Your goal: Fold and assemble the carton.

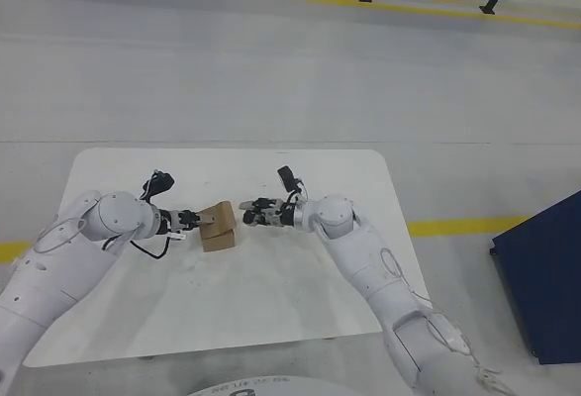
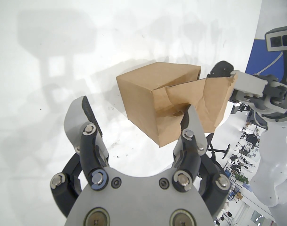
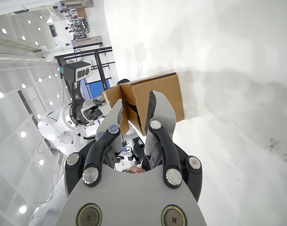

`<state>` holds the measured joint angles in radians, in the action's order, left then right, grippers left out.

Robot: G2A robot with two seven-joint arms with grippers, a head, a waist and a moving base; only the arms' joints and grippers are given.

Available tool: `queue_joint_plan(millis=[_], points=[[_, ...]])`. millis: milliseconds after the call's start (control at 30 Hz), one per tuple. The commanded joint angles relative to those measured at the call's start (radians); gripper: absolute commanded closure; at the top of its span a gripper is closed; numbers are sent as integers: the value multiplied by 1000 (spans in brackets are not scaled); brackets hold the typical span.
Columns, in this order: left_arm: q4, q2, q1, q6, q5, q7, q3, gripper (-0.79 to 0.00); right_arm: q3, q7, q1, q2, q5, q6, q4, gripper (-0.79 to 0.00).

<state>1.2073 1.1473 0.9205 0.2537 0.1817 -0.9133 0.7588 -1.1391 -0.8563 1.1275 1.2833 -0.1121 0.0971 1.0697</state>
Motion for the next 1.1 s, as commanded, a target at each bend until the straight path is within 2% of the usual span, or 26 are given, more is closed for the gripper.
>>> queue_joint_plan(millis=[0,33,67,233,467,500,533,567,600,633,900,1067], points=[[-5,4,-4,1,2,3,-5,-686,5,-21,-7,-3,22,-2,-10,-622],[-8,6,-5,-1,-1,4,-7,-683,11,-40,-13,-4,34,-8,-17,-748],[-11,8,-7,-2,-1,4,-8,-671,15,-64,-20,-5,33,-20,-25,-785],[-24,13,-13,-13,-7,15,-2,-650,20,-187,-54,-7,-4,-132,-74,-785],[-33,14,-14,-46,-30,10,21,-588,20,-187,-54,-7,-4,-132,-74,-785],[-34,15,-14,-50,-32,8,22,-579,21,-182,-52,-7,-2,-132,-72,-754],[-36,16,-15,-54,-34,6,23,-579,28,-168,-48,-6,4,-129,-62,-542],[-38,16,-16,-60,-37,4,23,-576,33,-162,-45,-5,2,-124,-55,-456],[-41,17,-17,-64,-38,4,24,-573,35,-157,-44,-4,0,-122,-52,-446],[-45,18,-18,-67,-41,3,24,-576,37,-155,-43,-4,-4,-121,-53,-391],[-88,32,-33,-104,-70,-10,19,-570,55,-146,-48,-1,-19,-140,-88,-339],[-122,46,-49,-118,-81,-10,4,-511,70,-150,-61,3,-33,-152,-119,-339]])
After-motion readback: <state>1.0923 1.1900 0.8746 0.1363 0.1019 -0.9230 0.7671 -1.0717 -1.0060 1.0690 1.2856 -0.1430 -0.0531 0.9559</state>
